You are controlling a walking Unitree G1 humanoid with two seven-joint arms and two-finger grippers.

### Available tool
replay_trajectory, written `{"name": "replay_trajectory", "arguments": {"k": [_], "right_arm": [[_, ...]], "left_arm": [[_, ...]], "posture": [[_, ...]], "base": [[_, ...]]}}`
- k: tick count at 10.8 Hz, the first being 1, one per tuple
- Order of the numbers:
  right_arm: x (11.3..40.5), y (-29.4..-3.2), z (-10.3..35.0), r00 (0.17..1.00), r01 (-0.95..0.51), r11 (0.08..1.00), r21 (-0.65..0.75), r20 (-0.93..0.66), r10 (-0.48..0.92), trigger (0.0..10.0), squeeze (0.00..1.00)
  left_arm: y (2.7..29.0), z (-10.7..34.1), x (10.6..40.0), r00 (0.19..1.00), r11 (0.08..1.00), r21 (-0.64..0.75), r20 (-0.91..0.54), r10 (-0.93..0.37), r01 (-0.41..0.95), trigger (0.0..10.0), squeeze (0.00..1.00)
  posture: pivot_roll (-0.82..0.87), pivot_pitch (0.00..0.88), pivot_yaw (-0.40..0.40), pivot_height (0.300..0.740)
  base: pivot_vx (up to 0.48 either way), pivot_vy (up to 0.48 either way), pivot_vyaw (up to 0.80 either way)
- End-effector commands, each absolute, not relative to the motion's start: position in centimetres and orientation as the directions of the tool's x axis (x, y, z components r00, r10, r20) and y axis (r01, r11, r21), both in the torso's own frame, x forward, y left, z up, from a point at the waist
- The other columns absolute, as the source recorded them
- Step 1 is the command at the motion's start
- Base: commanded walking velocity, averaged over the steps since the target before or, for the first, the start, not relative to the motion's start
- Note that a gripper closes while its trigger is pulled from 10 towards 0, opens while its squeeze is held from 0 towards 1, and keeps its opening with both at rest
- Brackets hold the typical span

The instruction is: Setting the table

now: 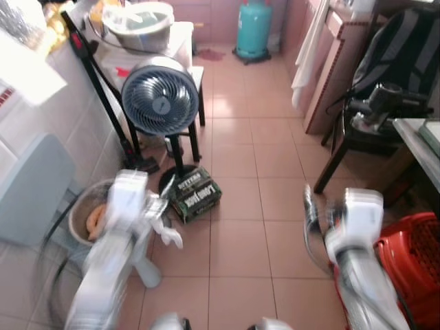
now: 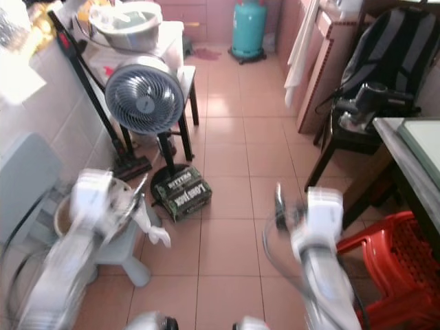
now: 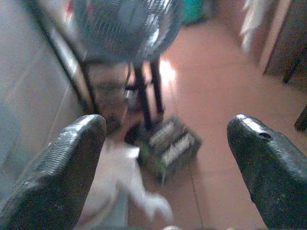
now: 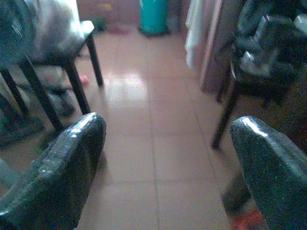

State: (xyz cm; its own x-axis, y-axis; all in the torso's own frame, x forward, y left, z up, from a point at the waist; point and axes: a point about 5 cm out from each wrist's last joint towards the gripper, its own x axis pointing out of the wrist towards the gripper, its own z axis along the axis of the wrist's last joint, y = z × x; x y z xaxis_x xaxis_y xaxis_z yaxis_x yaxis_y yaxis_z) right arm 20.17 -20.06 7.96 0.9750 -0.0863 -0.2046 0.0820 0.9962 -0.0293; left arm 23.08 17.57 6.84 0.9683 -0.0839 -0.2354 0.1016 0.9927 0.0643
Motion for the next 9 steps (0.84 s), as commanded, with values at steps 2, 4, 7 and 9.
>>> {"name": "replay_trajectory", "arguments": {"k": [2, 4, 7, 9], "right_arm": [[21.5, -19.3, 8.7, 0.98, 0.066, 0.995, -0.072, -0.185, -0.078, 10.0, 0.0], [21.8, -18.1, 9.1, 0.985, 0.009, 1.0, 0.025, -0.173, -0.004, 10.0, 0.0], [21.8, -18.3, 9.1, 0.985, 0.026, 0.999, 0.018, -0.172, -0.023, 10.0, 0.0], [21.7, -18.4, 9.1, 0.984, 0.052, 0.998, 0.047, -0.174, -0.043, 10.0, 0.0]], "left_arm": [[17.5, 8.0, 23.4, 0.978, 0.996, 0.042, -0.198, -0.069, 0.078, 10.0, 0.0], [17.3, 8.2, 23.5, 0.98, 0.997, 0.048, -0.192, -0.047, 0.057, 10.0, 0.0], [16.5, 8.7, 24.2, 0.979, 0.996, 0.038, -0.191, -0.076, 0.085, 10.0, 0.0], [16.4, 8.7, 24.3, 0.976, 0.994, 0.039, -0.196, -0.094, 0.104, 10.0, 0.0]], "posture": [[-0.02, 0.0, 0.002, 0.74], [-0.01, 0.0, -0.01, 0.74], [-0.02, 0.0, 0.009, 0.74], [-0.02, 0.0, 0.024, 0.74]], "base": [[0.0, 0.0, 0.0], [0.0, 0.0, 0.0], [-0.325, 0.0, 0.0], [-0.373, 0.0, 0.0]]}}
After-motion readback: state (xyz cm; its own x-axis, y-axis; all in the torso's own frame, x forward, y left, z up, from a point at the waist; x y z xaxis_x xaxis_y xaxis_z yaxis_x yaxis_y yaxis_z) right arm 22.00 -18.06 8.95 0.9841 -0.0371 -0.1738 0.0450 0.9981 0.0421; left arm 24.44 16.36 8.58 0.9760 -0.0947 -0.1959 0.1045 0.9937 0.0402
